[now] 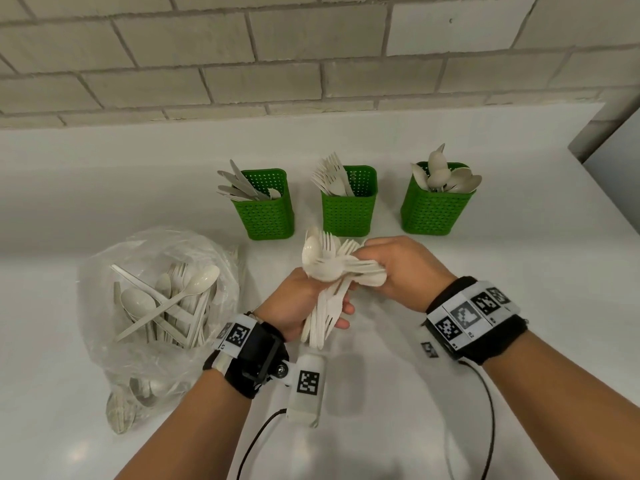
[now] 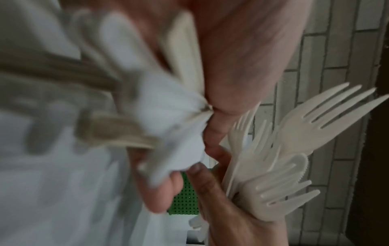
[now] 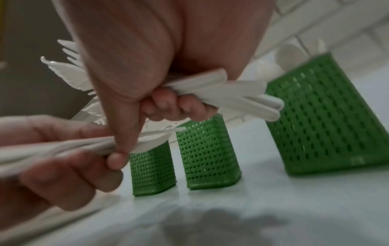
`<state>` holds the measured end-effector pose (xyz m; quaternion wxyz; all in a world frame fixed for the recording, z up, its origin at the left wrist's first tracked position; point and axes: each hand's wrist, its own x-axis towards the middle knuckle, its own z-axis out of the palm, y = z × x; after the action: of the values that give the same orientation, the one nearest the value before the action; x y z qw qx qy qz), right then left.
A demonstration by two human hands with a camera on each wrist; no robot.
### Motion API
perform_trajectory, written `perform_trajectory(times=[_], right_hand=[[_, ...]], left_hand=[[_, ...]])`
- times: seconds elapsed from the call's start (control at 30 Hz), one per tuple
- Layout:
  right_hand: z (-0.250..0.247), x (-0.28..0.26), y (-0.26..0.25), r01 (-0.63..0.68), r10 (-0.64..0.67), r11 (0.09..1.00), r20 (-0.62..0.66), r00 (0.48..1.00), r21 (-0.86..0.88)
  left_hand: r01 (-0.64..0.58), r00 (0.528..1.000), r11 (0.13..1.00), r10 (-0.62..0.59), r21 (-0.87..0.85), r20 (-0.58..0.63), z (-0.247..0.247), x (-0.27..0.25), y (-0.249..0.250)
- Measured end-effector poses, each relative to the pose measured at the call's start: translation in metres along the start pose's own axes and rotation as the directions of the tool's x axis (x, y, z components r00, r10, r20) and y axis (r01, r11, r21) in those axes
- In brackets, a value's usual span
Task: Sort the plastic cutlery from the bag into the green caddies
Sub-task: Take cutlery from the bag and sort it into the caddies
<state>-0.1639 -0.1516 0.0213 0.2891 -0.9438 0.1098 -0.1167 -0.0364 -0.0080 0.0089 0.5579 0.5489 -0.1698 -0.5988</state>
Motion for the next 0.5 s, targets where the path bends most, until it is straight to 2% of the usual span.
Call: perform_trajectory(times=[0.07, 0.13, 0.23, 0.3, 0.37, 0.5], right_hand=[[-0.008, -0.002, 0.005, 0.048, -0.043, 0.990, 0.042, 0.998, -0.131], [-0.017, -0.006, 0.014, 0.031, -0.027, 0.986, 0.027, 0.999, -0.166], [-0.025, -0.010, 0.026, -0.123, 0.119, 0.979, -0.034, 0.992, -0.160], [-0.023, -0.011, 0.026, -0.268, 0.269, 0.963, -0.034, 0.963, 0.030], [-0.014, -0.009, 0.017, -0.351, 0.376, 0.893, -0.037, 0.926, 0.282], [0.009, 0.000, -0.001, -0.335, 0.400, 0.751, 0.013, 0.917, 0.569]], left_hand=[[0.002, 1.000, 1.000, -0.001, 0.014, -0.023, -0.003, 0.000, -0.002], [-0.022, 0.994, 1.000, 0.023, 0.006, -0.105, -0.006, 0.002, -0.001], [-0.106, 0.969, 0.994, 0.094, -0.038, -0.227, -0.010, 0.007, 0.000], [-0.152, 0.964, 0.986, 0.132, -0.070, -0.230, -0.008, 0.010, 0.000], [-0.183, 0.962, 0.979, 0.160, -0.088, -0.222, -0.004, 0.012, -0.001], [-0.243, 0.946, 0.964, 0.212, -0.105, -0.244, 0.012, 0.016, -0.001]])
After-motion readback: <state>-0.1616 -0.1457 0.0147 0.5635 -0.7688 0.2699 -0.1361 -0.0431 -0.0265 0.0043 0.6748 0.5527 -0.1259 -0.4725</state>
